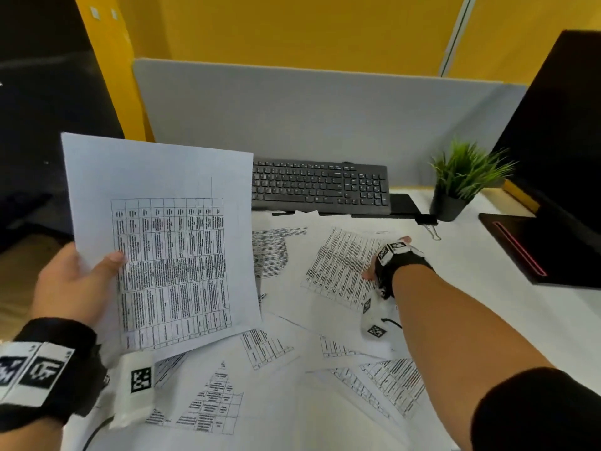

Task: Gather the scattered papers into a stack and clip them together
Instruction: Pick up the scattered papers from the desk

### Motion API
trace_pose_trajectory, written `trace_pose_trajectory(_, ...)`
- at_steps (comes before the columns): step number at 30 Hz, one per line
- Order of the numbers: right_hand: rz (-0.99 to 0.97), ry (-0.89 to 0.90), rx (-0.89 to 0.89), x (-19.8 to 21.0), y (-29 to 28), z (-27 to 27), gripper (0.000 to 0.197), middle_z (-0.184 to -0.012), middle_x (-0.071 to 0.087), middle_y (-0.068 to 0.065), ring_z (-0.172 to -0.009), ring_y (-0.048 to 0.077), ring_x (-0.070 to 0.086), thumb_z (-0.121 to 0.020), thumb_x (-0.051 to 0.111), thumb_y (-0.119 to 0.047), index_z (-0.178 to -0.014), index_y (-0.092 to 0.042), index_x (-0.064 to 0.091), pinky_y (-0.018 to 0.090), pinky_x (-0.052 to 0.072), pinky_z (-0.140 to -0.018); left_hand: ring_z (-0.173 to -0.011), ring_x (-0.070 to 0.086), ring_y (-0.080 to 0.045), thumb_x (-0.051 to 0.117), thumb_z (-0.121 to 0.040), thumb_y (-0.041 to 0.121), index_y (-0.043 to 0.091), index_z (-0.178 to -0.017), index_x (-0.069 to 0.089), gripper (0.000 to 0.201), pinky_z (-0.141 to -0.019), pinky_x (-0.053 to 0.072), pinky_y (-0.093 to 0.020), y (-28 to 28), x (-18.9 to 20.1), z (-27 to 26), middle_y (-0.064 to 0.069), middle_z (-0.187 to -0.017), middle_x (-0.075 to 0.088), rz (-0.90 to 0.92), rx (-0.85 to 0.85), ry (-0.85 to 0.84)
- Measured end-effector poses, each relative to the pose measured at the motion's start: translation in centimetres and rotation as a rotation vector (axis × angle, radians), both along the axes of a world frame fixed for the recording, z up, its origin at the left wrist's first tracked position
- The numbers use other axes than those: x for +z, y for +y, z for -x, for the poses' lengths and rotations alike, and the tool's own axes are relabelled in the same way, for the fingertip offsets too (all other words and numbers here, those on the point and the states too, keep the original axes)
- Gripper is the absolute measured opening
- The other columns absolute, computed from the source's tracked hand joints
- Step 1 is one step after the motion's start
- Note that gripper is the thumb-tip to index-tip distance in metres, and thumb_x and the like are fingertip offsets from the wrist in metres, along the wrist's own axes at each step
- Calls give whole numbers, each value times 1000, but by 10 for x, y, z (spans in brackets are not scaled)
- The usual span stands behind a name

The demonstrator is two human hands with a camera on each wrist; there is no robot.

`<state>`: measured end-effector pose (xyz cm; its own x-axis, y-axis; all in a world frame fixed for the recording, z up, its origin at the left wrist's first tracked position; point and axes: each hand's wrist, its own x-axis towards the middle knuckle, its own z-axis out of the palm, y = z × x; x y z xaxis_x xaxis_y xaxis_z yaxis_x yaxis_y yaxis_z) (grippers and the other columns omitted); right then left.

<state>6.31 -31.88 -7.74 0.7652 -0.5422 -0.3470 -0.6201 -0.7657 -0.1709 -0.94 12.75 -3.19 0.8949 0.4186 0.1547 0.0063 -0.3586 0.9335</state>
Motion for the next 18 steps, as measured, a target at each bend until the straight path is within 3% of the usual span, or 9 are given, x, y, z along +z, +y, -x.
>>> trace_pose_trajectory(1, 96, 49, 22, 5, 2, 4, 83, -156, 16, 22, -141, 41, 22, -83, 58, -38, -151, -16, 15, 46, 37, -102, -101, 67, -30, 70, -66, 63, 29, -110, 62, 56, -87, 50, -60, 12, -16, -8, -2, -110, 70, 34, -6, 3)
trace_pose_trajectory(2, 106, 38, 21, 13, 6, 9, 82, -155, 16, 23, -140, 43, 21, -84, 58, -36, -151, -18, 14, 52, 33, -105, -102, 67, -28, 70, -64, 66, 34, -112, 61, 59, -87, 49, -61, 18, -25, -11, 2, -112, 70, 60, -3, -11)
trace_pose_trajectory(3, 63, -1, -15, 19, 9, 16, 83, -154, 20, 23, -138, 42, 25, -86, 61, -32, -151, -17, 12, 52, 31, -106, -103, 67, -27, 70, -67, 63, 35, -112, 60, 53, -87, 48, -61, 15, -24, -11, 3, -113, 70, 77, -2, -12)
trace_pose_trajectory(5, 47, -83, -135, 20, 10, 24, 95, -148, 28, 20, -133, 39, 31, -83, 67, -33, -151, -15, 4, 50, 29, -105, -104, 65, -28, 68, -82, 41, 31, -110, 60, 30, -92, 47, -59, -13, 8, 6, -1, -115, 69, 41, -8, 8)
trace_pose_trajectory(8, 105, -165, -168, 29, 17, 31, 106, -141, 33, 17, -127, 38, 31, -76, 69, -43, -151, -21, -3, 50, 30, -99, -105, 61, -27, 62, -90, 22, 18, -119, 59, 29, -96, 45, -52, -41, 34, 17, -7, -116, 66, 8, 11, 21)
trace_pose_trajectory(13, -149, -282, -187, 38, 23, 30, 100, -150, 11, 25, -129, 43, 38, -85, 66, -27, -151, -23, -8, 51, 38, -102, -106, 57, -25, 57, -94, 18, 12, -124, 55, 31, -97, 43, -50, -57, 43, 26, -8, -119, 63, 54, -42, 37)
trace_pose_trajectory(16, -176, -369, -231, 64, 11, 28, 93, -150, 19, 26, -131, 40, 39, -85, 67, -15, -152, -17, 1, 48, 40, -100, -102, 53, -24, 55, -95, 16, 6, -126, 53, 33, -90, 40, -44, -58, 44, 26, -14, -123, 61, 48, -49, 42)
trace_pose_trajectory(18, -155, -451, -141, 97, 1, 31, 72, -140, 42, 19, -125, 35, 48, -85, 67, -14, -145, -6, 27, 41, 44, -96, -100, 53, -25, 55, -95, 16, 5, -126, 54, 33, -88, 40, -42, -59, 45, 25, -15, -123, 61, 42, -34, 56)
